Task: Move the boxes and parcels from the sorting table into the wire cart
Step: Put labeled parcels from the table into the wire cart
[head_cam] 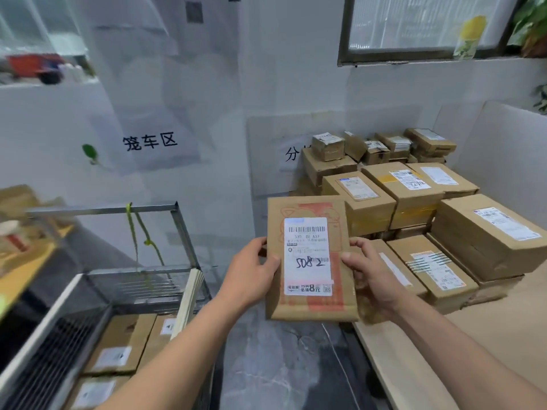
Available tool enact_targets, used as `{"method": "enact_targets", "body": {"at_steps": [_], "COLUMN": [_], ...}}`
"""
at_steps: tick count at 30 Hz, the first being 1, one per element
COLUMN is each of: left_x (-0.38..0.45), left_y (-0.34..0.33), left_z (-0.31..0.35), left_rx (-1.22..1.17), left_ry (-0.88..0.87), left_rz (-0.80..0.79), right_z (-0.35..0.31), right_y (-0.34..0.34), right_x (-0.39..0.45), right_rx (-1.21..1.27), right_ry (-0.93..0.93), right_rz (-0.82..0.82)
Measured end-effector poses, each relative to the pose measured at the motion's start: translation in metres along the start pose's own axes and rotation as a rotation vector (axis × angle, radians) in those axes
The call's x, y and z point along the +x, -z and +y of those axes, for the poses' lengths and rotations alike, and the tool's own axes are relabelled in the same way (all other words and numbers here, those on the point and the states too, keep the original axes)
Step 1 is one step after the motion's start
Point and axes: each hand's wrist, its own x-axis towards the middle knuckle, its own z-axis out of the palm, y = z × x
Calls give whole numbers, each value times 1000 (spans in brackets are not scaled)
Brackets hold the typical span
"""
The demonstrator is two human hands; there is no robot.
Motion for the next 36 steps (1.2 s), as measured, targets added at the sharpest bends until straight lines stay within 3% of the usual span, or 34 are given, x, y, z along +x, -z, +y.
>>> {"method": "enact_targets", "body": {"at_steps": [17,28,36], "left_x": [-44,-61,-76], "left_y": [218,290,314], "left_z": [-123,-175,-192], "left_rx": [61,122,328], "left_ry": [177,372,595], "left_rz": [327,614,811], "right_z": [6,23,24], "right_y": [-264,-403,-491], "right_x": [68,145,185], "right_rx": [-107,-100,-162], "right_ry": [-22,-118,-162], "right_rz": [-409,-799,-1082]}}
